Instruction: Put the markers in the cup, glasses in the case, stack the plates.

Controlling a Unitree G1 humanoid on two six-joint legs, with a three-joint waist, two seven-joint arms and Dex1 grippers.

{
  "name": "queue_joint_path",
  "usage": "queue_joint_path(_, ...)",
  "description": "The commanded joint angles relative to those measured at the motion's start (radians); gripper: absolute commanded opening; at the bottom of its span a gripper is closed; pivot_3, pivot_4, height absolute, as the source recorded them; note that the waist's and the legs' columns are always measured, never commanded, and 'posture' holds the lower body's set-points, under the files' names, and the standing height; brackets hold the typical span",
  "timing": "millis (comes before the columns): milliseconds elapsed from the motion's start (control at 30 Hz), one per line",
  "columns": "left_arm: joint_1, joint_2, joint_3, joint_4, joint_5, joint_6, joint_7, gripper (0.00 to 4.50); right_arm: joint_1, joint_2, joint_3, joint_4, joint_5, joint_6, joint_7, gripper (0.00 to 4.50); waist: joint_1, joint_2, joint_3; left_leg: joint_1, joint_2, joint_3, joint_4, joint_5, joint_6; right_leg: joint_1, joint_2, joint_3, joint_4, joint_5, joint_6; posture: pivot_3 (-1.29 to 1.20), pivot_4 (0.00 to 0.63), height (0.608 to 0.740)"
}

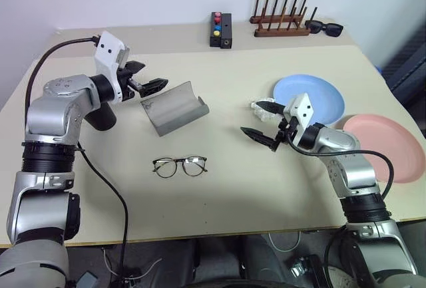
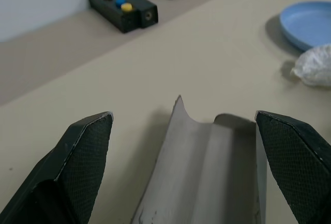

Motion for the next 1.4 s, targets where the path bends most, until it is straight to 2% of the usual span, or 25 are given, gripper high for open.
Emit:
queue_joint_path(33,-0.056,0.026,-0.042,0.025,0.042,0.014,-0.077,4.49,0.007,-0.028,-0.028,-0.071,0.005,0.022,-0.013,4.5,0.0,0.0,0.0,0.0,0.0,0.0,0.0,0.0,0.0,0.0,0.0,0.0,0.0,0.0,0.0,0.0,0.15,0.74)
queue_joint_path(333,-0.191,0.045,-0.223,0.332,0.23,-0.175,-0.376,4.49,0.025,-0.068,0.013,-0.114,0.009,0.115,0.018,4.5,-0.001,0.0,0.0,0.0,0.0,0.0,0.0,0.0,0.0,0.0,0.001,0.0,0.0,0.0,0.0,0.0,0.15,0.74)
queue_joint_path(600,-0.223,-0.004,-0.258,0.407,0.309,-0.27,-0.485,4.49,0.051,-0.098,0.001,-0.186,0.024,0.158,0.023,4.5,0.005,-0.001,0.001,-0.002,0.0,0.0,0.003,0.0,0.0,0.0,0.001,-0.001,0.0,0.0,0.0,0.0,0.15,0.74)
queue_joint_path(833,-0.276,-0.065,-0.255,0.471,0.356,-0.289,-0.507,4.49,0.034,-0.1,0.0,-0.225,0.032,0.207,0.009,4.5,0.002,-0.001,0.001,-0.009,0.0,-0.001,0.011,-0.001,0.002,-0.003,0.001,-0.002,0.002,0.0,0.001,0.0,0.15,0.74)
queue_joint_path(1400,-0.276,-0.059,-0.282,0.504,0.452,-0.307,-0.553,4.49,-0.004,-0.091,0.006,-0.224,0.032,0.224,0.002,4.5,0.0,-0.001,0.001,-0.012,-0.001,-0.002,0.012,-0.001,0.002,-0.006,0.001,-0.003,0.003,0.0,0.001,0.0,0.15,0.74)
